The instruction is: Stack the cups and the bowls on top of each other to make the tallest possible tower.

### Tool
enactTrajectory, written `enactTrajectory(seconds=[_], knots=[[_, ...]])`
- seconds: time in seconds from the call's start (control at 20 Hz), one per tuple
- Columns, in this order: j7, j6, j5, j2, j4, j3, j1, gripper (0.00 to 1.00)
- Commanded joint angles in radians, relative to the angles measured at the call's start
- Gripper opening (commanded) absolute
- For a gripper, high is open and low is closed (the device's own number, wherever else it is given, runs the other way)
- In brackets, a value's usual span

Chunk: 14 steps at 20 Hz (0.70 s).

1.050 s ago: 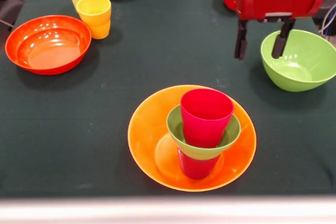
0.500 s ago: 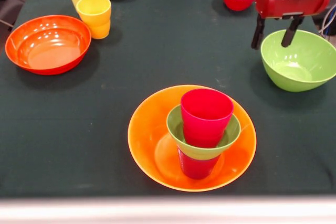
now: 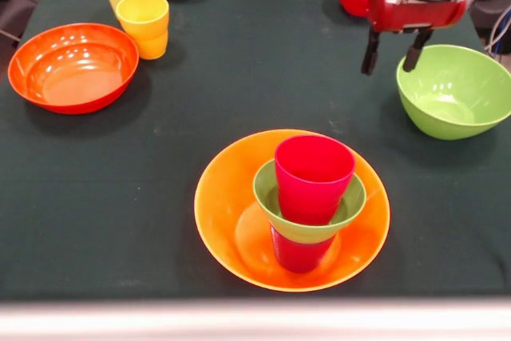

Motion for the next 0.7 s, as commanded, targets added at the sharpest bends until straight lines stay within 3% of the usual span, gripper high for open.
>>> enactTrajectory(seconds=[0.05, 0.35, 0.5, 0.7], knots=[[0.207, -0.158, -0.036, 0.103, 0.086, -0.028, 0.026, 1.00], [0.196, -0.235, 0.010, 0.146, 0.104, -0.021, 0.020, 1.00], [0.185, -0.209, 0.042, 0.144, 0.097, -0.001, 0.019, 1.00], [0.156, -0.137, 0.082, 0.076, 0.138, 0.039, 0.003, 1.00]])
